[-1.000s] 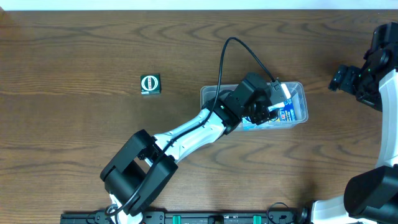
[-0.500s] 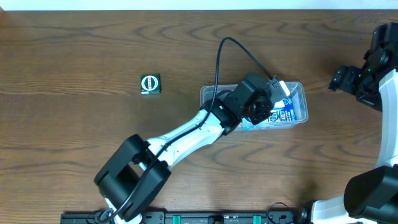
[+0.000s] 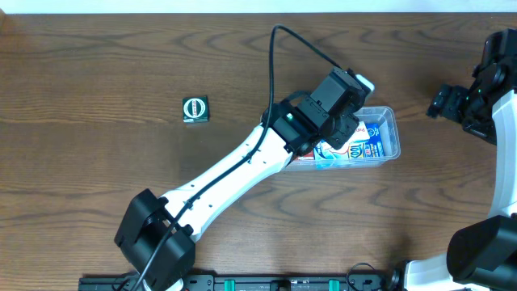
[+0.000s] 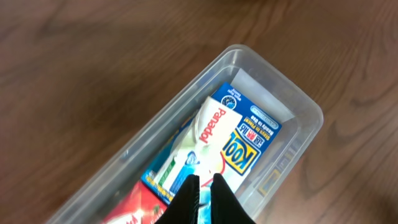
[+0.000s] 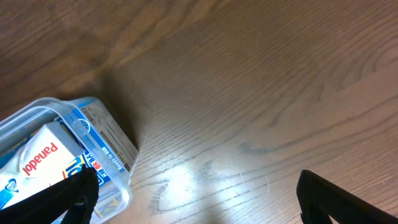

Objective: Pack container
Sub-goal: 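Lower the white box onto the blue box in the container and release, then move the left gripper to the green Zam-Buk box and grasp it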

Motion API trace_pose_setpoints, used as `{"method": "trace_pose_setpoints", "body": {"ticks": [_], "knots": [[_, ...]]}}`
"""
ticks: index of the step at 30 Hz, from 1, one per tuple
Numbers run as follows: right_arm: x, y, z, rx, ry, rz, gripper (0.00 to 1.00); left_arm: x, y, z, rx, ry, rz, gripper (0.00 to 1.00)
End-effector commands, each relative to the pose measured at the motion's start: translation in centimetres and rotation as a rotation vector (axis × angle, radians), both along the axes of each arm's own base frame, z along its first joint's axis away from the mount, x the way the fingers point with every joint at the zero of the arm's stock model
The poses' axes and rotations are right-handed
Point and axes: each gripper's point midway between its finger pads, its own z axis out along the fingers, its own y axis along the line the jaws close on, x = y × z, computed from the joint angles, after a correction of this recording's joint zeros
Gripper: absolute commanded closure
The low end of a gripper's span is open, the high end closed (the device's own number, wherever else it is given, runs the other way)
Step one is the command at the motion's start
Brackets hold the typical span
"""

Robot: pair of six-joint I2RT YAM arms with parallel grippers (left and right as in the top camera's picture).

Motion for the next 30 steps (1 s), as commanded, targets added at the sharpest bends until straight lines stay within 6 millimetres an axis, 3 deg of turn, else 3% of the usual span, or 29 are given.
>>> {"method": "trace_pose_setpoints", "body": {"ticks": [1, 6, 10, 14, 20, 22, 26, 30], "knots": [[-0.1, -0.3, 0.1, -0.006, 0.002, 0.003, 0.01, 0.0, 0.5, 0.0, -0.033, 0.072, 0.116, 0.92], [-0.1, -0.3, 0.1, -0.006, 0.002, 0.003, 0.01, 0.3, 2.0, -0.7, 0.027, 0.069, 0.163, 0.91], [-0.1, -0.3, 0.1, -0.006, 0.002, 0.003, 0.01, 1.7, 5.3, 0.5, 0.073, 0.029, 0.255, 0.87], [-0.1, -0.3, 0.1, -0.006, 0.002, 0.003, 0.01, 3.2, 11.4, 1.5, 0.146, 0.034, 0.383, 0.83], [-0.1, -0.3, 0.1, -0.006, 0.002, 0.003, 0.01, 6.3, 22.0, 2.1, 0.177, 0.096, 0.631, 0.83], [-0.1, -0.3, 0.1, -0.006, 0.002, 0.003, 0.01, 7.4, 24.6, 2.1, 0.172, 0.1, 0.697, 0.77], [-0.1, -0.3, 0.1, -0.006, 0.002, 0.003, 0.01, 9.3, 28.6, 1.4, 0.167, 0.109, 0.801, 0.72], [-0.1, -0.3, 0.1, -0.006, 0.002, 0.003, 0.01, 11.0, 31.0, 0.3, 0.162, 0.112, 0.862, 0.67]]}}
